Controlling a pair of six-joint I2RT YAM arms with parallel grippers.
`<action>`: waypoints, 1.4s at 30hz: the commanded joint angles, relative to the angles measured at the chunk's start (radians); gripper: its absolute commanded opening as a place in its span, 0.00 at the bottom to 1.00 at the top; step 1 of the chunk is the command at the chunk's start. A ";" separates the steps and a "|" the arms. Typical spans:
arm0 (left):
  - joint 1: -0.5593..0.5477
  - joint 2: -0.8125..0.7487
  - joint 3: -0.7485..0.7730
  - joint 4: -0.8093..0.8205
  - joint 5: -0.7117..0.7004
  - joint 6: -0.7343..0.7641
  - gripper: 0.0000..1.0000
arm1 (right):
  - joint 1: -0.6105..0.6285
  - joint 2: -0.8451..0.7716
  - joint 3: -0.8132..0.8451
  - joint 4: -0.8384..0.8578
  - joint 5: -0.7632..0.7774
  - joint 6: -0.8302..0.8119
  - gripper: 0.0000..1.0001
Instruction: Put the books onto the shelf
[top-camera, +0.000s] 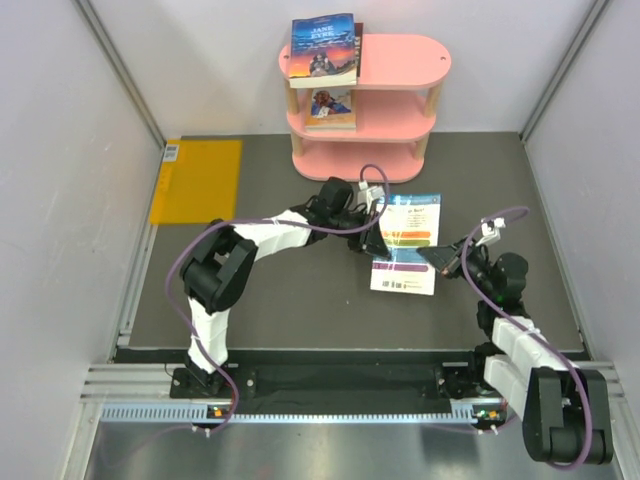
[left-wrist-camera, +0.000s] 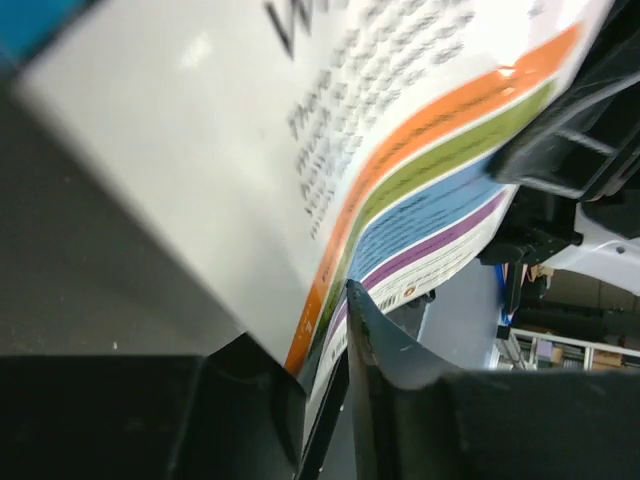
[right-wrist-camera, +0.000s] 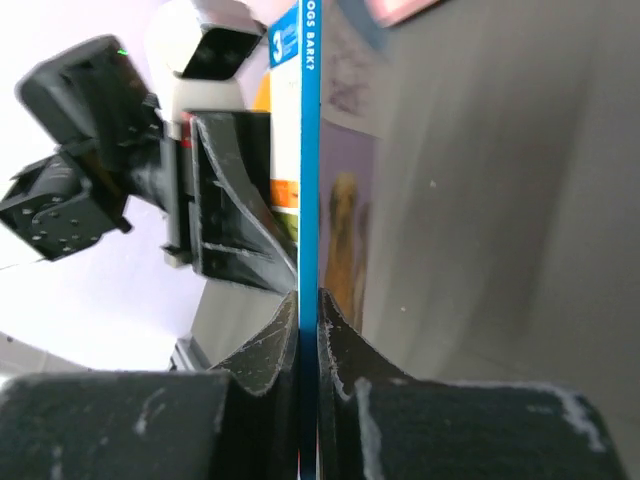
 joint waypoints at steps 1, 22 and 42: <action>-0.025 -0.093 -0.075 0.007 -0.046 0.063 0.32 | 0.006 -0.049 0.139 0.036 -0.032 -0.051 0.00; 0.010 -0.533 -0.559 0.488 -0.381 -0.222 0.99 | 0.008 0.076 0.216 0.207 0.085 0.096 0.00; -0.028 -0.268 -0.583 1.024 -0.367 -0.484 0.91 | 0.034 0.096 0.180 0.306 0.067 0.159 0.00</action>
